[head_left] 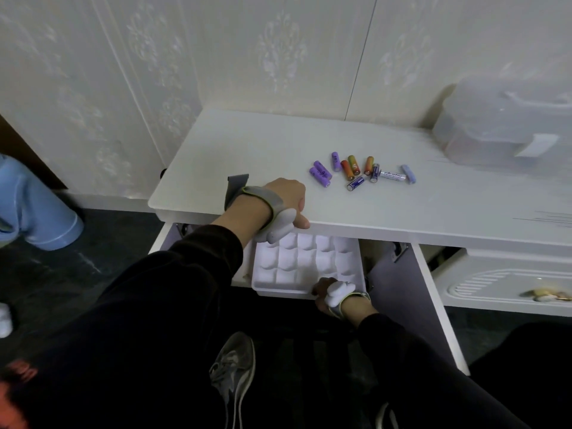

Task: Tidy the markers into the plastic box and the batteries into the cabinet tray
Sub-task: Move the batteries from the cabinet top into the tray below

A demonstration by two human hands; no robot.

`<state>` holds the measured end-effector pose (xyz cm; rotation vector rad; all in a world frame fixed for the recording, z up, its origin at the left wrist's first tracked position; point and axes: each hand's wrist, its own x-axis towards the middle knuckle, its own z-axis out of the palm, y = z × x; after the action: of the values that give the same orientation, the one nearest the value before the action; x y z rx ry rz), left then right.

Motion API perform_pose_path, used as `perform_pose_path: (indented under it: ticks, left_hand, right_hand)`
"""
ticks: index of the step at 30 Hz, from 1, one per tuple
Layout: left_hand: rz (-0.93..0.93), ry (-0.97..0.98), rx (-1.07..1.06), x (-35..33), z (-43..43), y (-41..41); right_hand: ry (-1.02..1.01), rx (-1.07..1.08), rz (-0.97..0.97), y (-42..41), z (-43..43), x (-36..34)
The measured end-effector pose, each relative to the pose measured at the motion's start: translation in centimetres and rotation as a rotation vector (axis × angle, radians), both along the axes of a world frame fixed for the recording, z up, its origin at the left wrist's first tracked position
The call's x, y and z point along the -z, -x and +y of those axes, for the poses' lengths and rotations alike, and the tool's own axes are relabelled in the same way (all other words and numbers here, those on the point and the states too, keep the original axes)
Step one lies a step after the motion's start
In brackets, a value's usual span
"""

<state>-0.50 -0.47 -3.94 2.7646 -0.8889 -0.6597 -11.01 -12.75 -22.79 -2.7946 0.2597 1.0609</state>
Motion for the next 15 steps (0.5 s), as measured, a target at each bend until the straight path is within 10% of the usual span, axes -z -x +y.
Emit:
perform_pose_path:
  ticks: [15]
  left_hand:
    - [-0.069,0.067,-0.202,-1.8,-2.2,0.5]
  right_hand:
    - [-0.185,-0.052,-0.299,-0.5,-2.0,-18.0]
